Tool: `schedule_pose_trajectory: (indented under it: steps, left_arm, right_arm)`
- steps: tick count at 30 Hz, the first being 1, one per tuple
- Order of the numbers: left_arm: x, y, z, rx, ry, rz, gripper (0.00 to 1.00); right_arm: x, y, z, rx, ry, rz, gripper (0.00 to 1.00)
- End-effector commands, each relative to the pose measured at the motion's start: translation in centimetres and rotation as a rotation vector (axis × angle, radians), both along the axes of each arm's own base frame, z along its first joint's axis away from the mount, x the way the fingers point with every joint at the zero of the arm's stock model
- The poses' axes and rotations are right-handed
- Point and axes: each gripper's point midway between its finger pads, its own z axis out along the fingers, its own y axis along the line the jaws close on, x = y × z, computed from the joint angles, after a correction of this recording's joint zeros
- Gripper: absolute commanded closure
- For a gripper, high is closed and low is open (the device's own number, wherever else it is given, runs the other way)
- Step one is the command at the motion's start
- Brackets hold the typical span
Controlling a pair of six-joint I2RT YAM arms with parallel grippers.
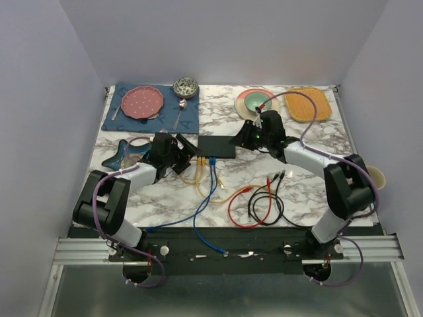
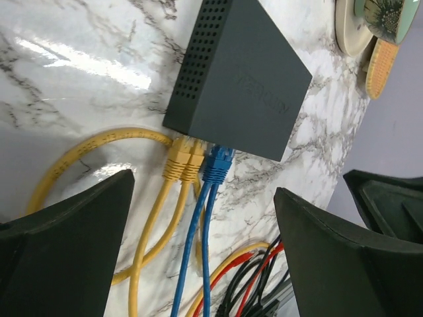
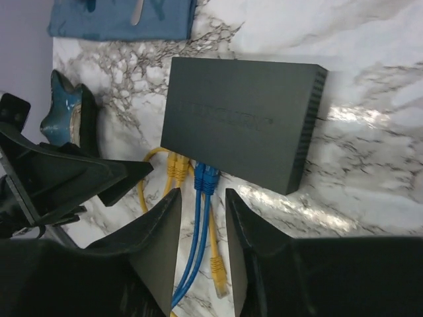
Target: Pull the plug from the switch port
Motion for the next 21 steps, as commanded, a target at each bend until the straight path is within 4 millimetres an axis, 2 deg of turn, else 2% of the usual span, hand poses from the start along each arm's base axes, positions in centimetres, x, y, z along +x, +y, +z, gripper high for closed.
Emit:
schedule_pose_trajectory:
  steps: [1, 2, 3, 4, 6, 8, 9, 11, 15, 21]
  left_arm:
    - [0.7, -0.2, 1.8, -0.089, -0.088, 0.020, 0.03]
    - [0.7, -0.1, 1.7, -0.086, -0.086, 0.023, 0.03]
    - [0.7, -0.1, 1.5, -0.082, -0.081, 0.024, 0.04]
    - [0.8, -0.1, 1.0, -0.072, -0.063, 0.028, 0.04]
    - [0.9, 0.0, 0.4, -0.061, -0.042, 0.031, 0.05]
    - [0.9, -0.3, -0.3, -0.065, -0.014, 0.024, 0.06]
    - [0.9, -0.4, -0.4, -0.068, -0.009, 0.016, 0.06]
    - [0.9, -0.7, -0.9, -0.071, 0.008, 0.002, 0.07]
    - [0.7, -1.3, -2.0, -0.084, 0.043, -0.027, 0.09]
    - [0.3, -3.1, -2.8, -0.110, 0.075, -0.085, 0.19]
  right_arm:
    - [2.3, 4.3, 1.8, 0.116, -0.039, 0.136, 0.62]
    - [3.3, 4.8, 2.5, 0.117, -0.049, 0.138, 0.62]
    - [3.8, 4.9, 2.0, 0.105, -0.045, 0.135, 0.62]
    - [4.3, 5.0, 0.3, 0.086, -0.011, 0.129, 0.62]
    - [5.9, 5.4, 0.2, 0.066, -0.016, 0.117, 0.62]
    - [6.5, 5.7, -2.0, 0.037, 0.038, 0.119, 0.62]
    - [7.1, 6.2, -1.5, 0.047, 0.034, 0.129, 0.62]
    - [7.1, 6.5, -3.2, 0.049, 0.081, 0.137, 0.61]
    - [6.8, 6.7, -5.4, 0.046, 0.130, 0.141, 0.58]
    - [6.5, 6.6, -7.4, 0.022, 0.170, 0.150, 0.56]
